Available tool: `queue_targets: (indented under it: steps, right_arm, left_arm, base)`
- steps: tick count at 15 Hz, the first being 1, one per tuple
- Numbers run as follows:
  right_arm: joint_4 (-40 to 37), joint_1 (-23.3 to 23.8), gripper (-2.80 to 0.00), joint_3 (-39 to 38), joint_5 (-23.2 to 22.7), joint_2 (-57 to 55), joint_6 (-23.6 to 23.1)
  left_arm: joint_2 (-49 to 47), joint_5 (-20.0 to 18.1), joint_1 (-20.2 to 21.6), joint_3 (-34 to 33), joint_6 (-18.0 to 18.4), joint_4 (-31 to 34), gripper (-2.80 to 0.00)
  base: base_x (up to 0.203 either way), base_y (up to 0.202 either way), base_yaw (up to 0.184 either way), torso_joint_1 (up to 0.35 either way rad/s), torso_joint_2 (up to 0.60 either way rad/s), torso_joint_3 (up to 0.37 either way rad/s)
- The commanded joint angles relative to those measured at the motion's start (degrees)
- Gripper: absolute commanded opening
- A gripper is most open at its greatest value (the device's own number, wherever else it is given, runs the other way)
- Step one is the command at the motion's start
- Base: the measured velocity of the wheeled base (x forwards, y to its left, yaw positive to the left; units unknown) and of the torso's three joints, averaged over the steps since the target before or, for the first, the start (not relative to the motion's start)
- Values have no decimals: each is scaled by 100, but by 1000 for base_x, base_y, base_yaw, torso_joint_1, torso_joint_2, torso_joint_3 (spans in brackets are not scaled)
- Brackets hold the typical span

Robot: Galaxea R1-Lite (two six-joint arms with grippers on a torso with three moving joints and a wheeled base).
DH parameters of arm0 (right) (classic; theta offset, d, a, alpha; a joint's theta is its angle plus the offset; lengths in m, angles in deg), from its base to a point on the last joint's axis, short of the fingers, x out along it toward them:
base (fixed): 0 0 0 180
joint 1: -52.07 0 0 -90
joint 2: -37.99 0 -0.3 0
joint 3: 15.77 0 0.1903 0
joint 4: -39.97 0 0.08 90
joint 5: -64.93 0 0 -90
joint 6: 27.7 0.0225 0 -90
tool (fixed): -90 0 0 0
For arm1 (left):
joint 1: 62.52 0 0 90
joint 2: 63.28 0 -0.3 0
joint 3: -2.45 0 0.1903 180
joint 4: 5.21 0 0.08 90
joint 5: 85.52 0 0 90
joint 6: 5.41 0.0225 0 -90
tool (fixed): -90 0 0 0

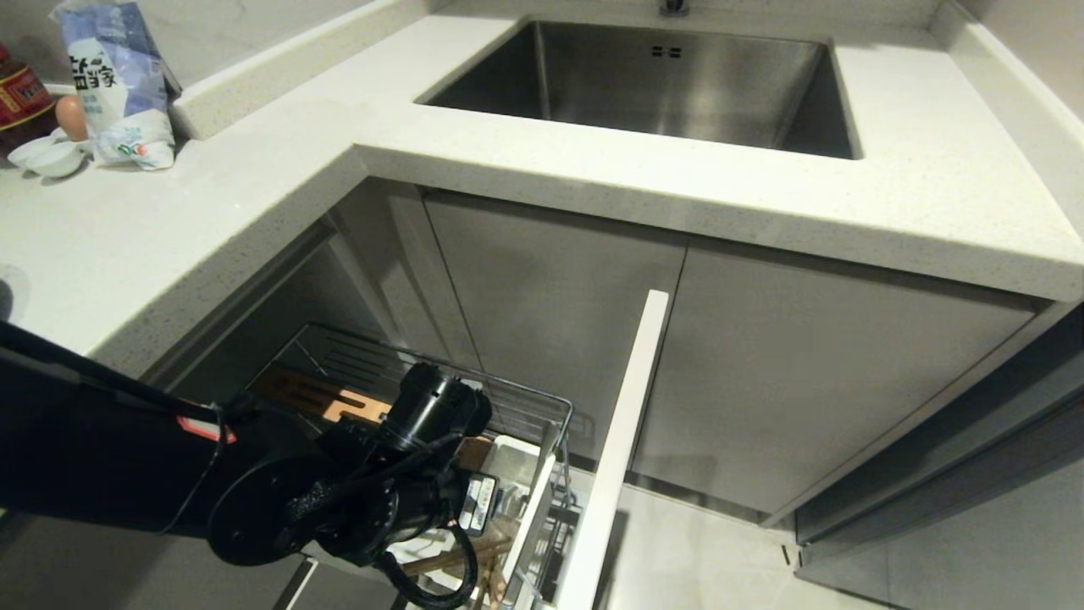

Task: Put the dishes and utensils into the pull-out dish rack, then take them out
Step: Take the spoon out of the cupboard

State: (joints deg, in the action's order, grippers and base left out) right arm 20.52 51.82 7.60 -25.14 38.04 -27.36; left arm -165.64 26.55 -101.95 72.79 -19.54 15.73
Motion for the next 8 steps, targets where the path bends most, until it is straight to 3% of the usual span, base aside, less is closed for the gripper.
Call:
queue_targets:
  steps: [1,8]
  right_arm:
    - [4,-2,-280,-132,-1,4,1]
    - [4,-2,-280,-132,-1,4,1]
  left_arm:
    - [32,16,-3,5,-11,-4,-280]
    - [50,10,-91,-12,-17,14,-280]
  base:
    - [0,0,0,0,0,0]
    - [0,0,0,0,0,0]
